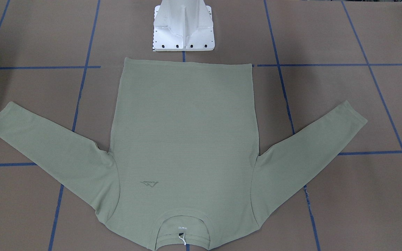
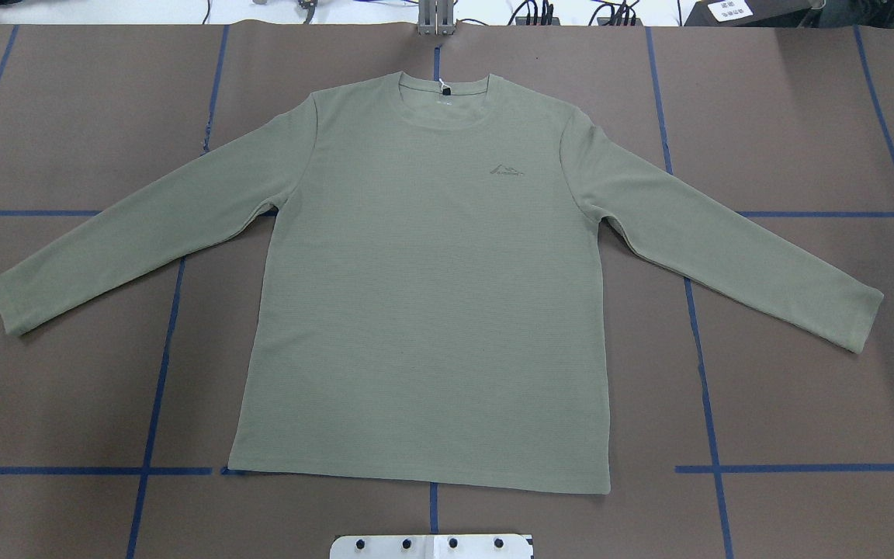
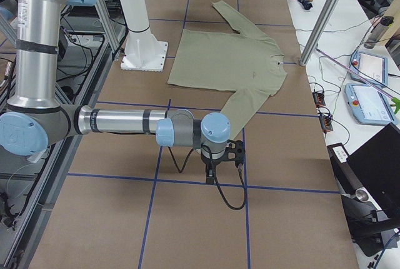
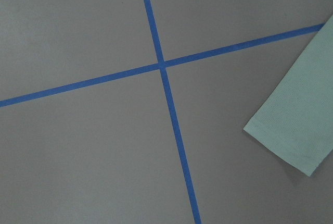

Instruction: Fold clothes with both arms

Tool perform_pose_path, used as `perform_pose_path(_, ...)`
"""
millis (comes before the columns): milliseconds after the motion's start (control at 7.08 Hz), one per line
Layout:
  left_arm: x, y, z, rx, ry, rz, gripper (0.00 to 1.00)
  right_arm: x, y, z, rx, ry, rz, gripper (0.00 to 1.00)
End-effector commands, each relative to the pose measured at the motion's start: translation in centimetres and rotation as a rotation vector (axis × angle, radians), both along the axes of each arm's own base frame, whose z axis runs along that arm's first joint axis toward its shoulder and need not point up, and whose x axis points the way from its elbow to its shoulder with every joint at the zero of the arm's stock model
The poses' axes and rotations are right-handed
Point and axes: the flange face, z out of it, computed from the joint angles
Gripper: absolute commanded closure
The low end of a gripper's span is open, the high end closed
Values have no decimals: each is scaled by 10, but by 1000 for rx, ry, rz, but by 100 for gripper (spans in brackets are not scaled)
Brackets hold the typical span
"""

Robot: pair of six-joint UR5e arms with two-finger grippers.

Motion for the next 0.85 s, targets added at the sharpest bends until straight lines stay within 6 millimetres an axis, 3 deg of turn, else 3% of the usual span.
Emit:
perform_pose_path(0,5,0,-8,2,73,7,1,0,0,0,1,2,-1,0)
perform_pose_path(283,5,1,-14,6,74,1,1,-1,-1,-3,59,-3,2,0)
perform_pose_path(565,5,0,-11,3,76,1,1,-5,11,5,71,-4,-6,0)
perform_pose_path(707,5,0,-23,29,76,3,0,-8,15,7,86,-10,-4,0)
